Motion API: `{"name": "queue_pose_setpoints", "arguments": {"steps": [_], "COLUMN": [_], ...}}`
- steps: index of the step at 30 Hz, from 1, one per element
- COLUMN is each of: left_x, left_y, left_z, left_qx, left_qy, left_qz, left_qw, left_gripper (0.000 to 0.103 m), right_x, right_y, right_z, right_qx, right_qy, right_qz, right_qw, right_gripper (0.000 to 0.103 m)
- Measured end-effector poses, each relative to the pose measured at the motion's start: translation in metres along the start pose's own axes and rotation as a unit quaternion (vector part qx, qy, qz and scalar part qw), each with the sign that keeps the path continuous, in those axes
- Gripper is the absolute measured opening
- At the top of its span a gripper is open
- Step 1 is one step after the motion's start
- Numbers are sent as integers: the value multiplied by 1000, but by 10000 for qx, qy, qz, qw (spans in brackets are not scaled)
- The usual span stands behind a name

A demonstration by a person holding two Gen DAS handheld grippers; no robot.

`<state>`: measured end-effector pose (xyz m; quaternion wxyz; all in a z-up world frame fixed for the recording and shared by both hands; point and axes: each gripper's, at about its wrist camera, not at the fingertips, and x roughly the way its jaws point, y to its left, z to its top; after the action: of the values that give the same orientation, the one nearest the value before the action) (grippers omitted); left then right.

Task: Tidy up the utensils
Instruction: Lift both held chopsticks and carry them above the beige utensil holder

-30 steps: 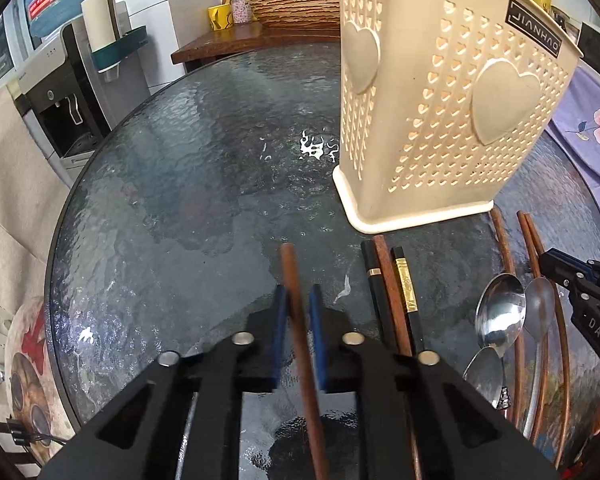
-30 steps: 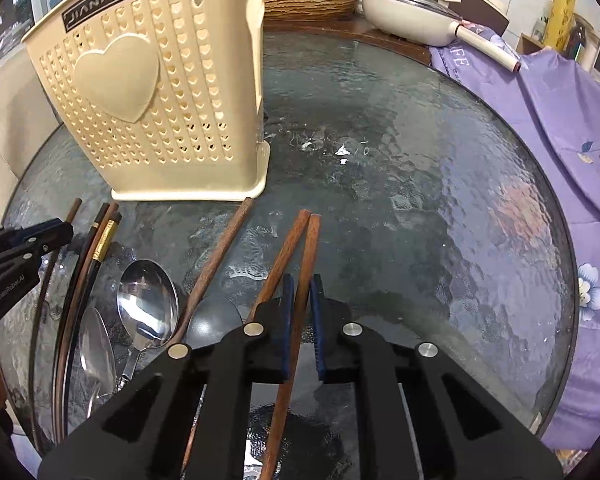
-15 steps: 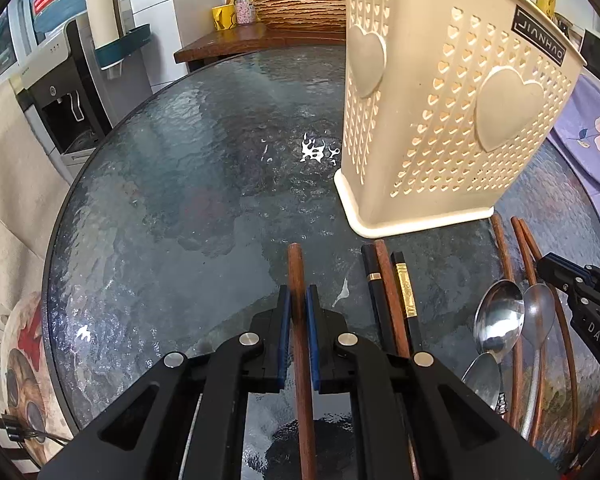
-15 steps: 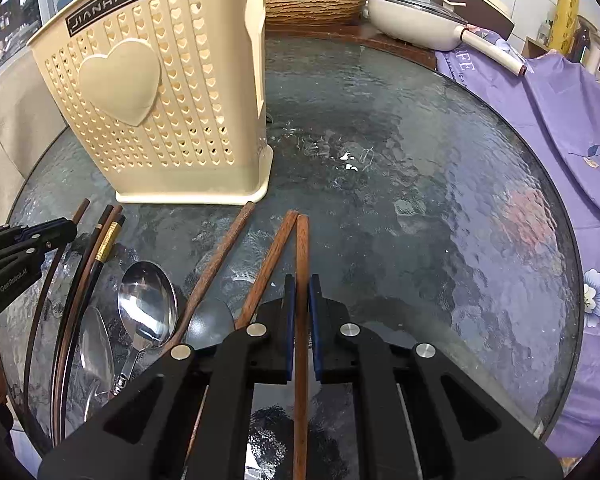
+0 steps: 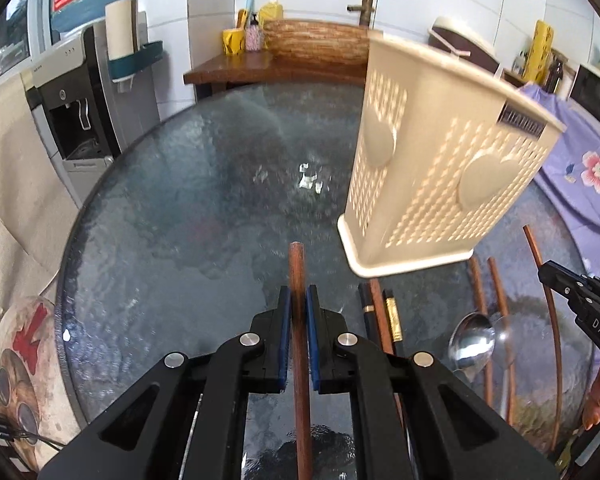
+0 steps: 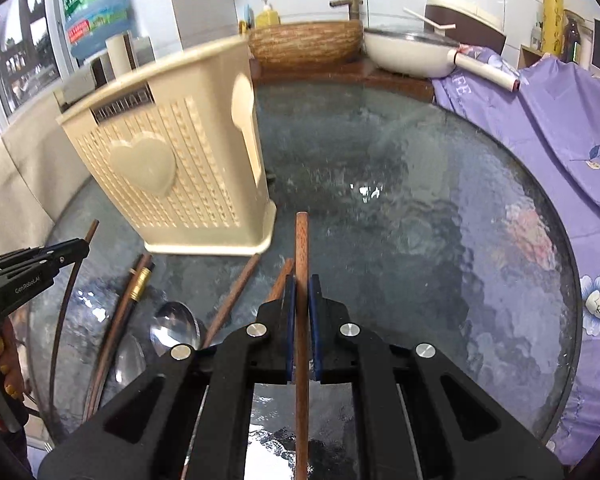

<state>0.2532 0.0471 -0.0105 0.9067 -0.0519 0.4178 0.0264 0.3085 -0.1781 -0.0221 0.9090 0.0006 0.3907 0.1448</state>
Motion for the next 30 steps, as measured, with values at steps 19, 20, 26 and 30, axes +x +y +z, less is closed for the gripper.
{"name": "queue_pose_setpoints", "arguments": {"steps": [19, 20, 26, 30], "left_x": [-106, -109, -119, -128], "left_y": [2, 2, 3, 2], "left_z": [24, 25, 21, 20], "left_qx": [3, 23, 105, 152], "left_qy": [-1173, -1212, -1294, -1368], "left_qz": [-810, -806, -904, -970], "left_qw": [9898, 9893, 9874, 9857], "left_gripper": [8, 8, 8, 8], "right_x": [-109, -112, -125, -138], "right_y": [-3, -2, 1, 2], "right_z": [27, 27, 25, 27], "right_qx": [-50, -92, -264, -296], "right_qy": [-1058, -1078, -1143, -1208], "right_qz": [894, 885, 908, 1051], "right_qw": [9903, 9902, 9889, 9867], "right_gripper": [7, 7, 7, 7]}}
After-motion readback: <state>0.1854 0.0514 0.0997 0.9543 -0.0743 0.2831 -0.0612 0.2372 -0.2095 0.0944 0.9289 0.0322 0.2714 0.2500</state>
